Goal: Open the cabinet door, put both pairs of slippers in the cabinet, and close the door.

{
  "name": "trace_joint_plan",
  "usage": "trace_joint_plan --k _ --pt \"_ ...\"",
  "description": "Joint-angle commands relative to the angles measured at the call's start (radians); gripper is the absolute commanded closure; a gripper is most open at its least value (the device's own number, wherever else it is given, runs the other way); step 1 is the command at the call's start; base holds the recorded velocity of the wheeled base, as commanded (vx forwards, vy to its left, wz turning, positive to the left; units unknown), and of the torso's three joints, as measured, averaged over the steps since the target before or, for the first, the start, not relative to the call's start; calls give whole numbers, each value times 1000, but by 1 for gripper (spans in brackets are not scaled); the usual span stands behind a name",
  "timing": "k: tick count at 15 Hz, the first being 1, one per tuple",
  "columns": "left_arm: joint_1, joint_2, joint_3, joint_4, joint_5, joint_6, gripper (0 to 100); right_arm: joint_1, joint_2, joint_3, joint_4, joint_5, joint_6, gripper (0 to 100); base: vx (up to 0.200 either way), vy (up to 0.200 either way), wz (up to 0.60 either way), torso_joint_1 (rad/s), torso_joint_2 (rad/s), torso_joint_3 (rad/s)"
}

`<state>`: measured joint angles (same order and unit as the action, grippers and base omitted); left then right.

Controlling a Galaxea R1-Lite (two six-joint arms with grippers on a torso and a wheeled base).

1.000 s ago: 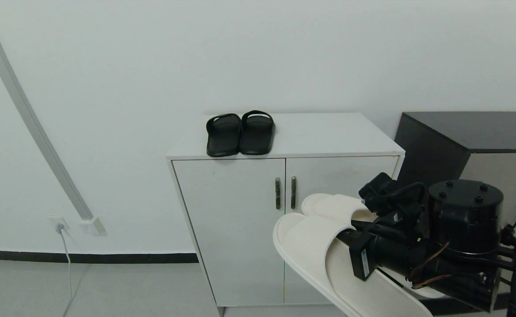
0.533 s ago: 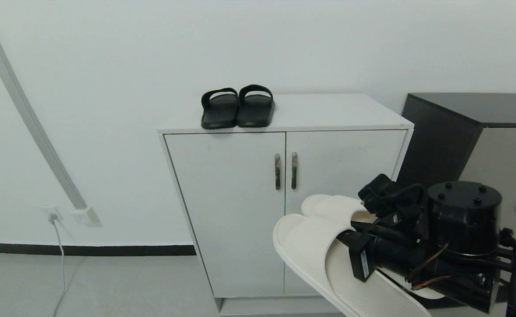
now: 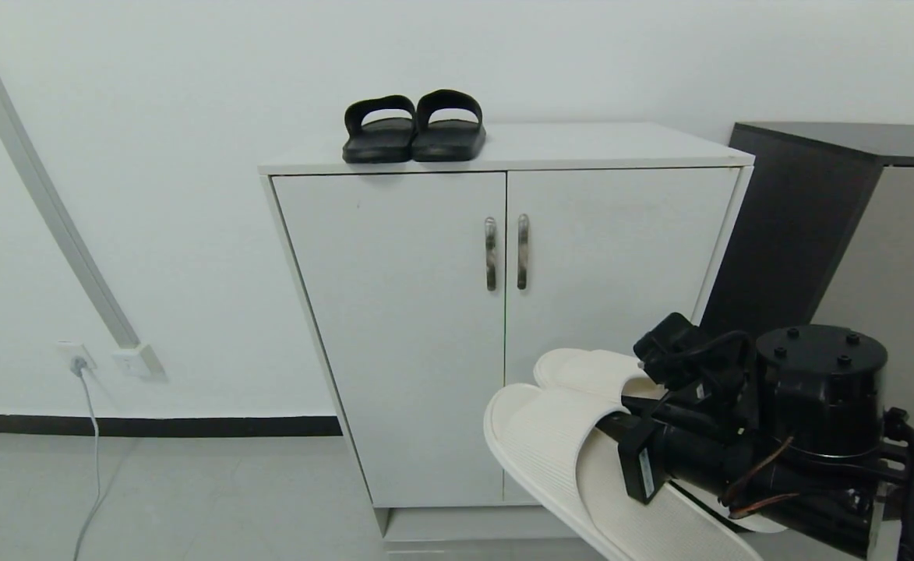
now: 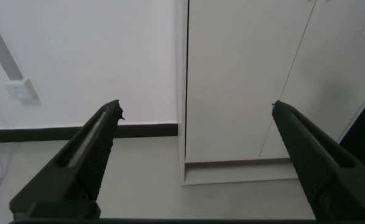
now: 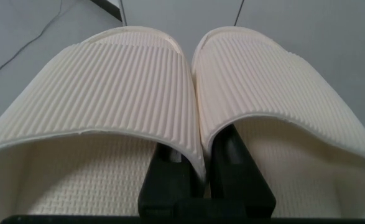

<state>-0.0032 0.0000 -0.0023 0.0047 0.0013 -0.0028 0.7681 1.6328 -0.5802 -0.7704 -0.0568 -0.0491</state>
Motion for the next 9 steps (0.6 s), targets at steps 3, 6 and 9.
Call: trace_joint_plan --k 3,6,9 --pt "0 2 -1 0 0 0 0 0 2 7 -1 0 -1 100 0 0 0 -16 254 231" --pt "0 2 1 0 0 0 0 0 1 7 -1 0 -1 100 0 0 0 0 0 0" --pt "0 2 -1 0 0 0 0 0 2 8 -1 0 -1 100 0 0 0 0 0 0"
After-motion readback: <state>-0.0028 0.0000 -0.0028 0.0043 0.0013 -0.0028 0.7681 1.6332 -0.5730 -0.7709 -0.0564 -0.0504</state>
